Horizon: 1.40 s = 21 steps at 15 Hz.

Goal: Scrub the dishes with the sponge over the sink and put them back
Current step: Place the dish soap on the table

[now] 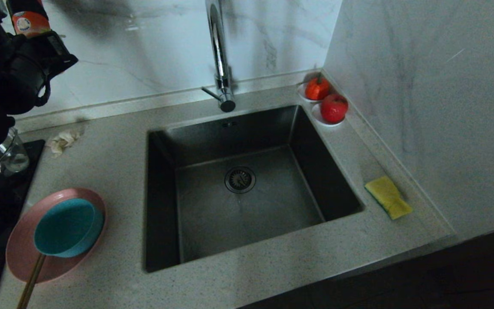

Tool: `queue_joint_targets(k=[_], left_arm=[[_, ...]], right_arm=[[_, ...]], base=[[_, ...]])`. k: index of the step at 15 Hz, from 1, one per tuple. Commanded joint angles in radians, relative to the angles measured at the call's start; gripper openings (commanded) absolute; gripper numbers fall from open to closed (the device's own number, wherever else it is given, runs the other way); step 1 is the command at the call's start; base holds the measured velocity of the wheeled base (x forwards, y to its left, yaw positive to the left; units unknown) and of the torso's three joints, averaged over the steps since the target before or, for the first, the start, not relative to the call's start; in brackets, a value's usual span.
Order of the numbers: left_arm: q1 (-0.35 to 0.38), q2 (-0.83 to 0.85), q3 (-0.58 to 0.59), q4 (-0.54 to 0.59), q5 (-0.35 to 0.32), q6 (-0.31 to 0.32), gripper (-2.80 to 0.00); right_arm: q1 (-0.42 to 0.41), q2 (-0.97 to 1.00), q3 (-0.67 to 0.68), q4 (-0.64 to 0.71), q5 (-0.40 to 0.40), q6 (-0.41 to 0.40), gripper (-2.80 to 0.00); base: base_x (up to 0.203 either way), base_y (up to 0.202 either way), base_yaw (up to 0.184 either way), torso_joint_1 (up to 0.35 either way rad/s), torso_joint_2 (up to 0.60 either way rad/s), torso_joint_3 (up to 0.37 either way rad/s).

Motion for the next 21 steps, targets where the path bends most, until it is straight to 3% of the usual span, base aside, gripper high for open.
queue_joint_targets(k=[1,21], left_arm=[[0.03,0.055,-0.006,-0.004,-0.013,-0.003,-2.8],[0.058,0.322,-0.191,0.009,-0.052,-0.006,-2.8]], right_arm=[[0.0,0.0,0.0,0.0,0.001,0.0,-2.8],[0.0,0.0,0.0,0.0,0.0,0.0,-2.8]], base=[[0.0,0.0,0.0,0.0,0.0,0.0],[0.0,0.0,0.0,0.0,0.0,0.0]])
